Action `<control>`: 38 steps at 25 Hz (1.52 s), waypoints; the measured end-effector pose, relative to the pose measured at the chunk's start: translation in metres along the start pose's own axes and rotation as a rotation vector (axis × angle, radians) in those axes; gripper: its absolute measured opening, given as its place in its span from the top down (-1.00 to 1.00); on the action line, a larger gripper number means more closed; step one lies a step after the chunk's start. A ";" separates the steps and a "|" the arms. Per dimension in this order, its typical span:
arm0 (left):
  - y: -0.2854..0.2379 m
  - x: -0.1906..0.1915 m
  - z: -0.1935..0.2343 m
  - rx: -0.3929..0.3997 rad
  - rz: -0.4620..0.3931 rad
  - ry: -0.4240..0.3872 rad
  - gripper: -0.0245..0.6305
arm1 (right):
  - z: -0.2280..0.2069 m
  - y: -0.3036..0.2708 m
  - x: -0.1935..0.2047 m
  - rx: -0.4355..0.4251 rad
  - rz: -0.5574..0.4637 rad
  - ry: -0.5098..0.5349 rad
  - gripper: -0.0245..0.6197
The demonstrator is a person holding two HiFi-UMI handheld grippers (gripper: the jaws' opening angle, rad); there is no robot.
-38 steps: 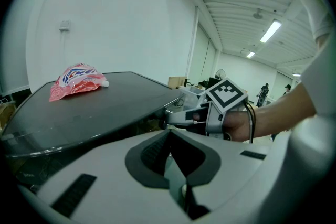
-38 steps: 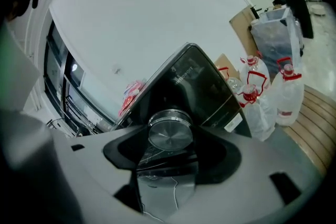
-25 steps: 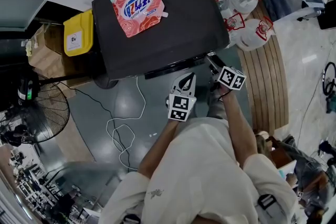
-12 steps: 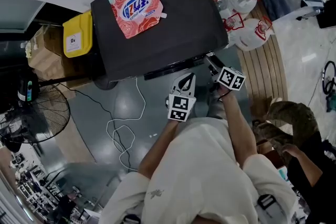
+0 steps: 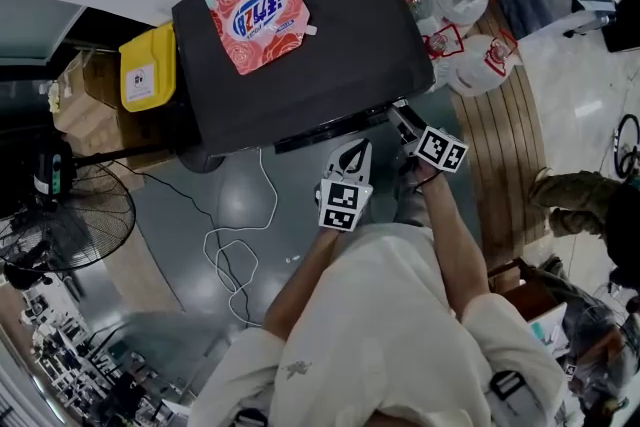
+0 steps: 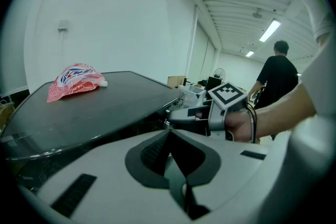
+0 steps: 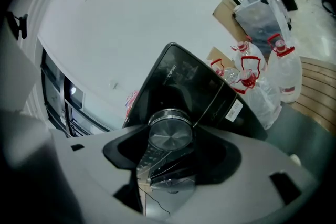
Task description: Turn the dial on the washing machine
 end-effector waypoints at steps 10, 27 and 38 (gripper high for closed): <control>-0.002 0.000 -0.001 0.009 0.000 -0.008 0.89 | -0.001 -0.001 0.002 -0.045 -0.013 -0.105 0.06; -0.004 0.001 -0.001 0.016 0.007 -0.013 0.89 | -0.007 -0.001 0.004 -0.122 -0.059 -0.320 0.06; -0.006 0.002 0.000 0.021 0.011 -0.013 0.89 | -0.010 -0.002 0.006 -0.151 -0.087 -0.410 0.06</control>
Point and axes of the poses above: the fingertips, and each gripper's own axes: y backward along the fingers, z to its left, x out of its underside, the point moved 2 cm from there along y, backward along the fingers, and after that the axes turned 6 degrees about -y, right-handed, at the moved point
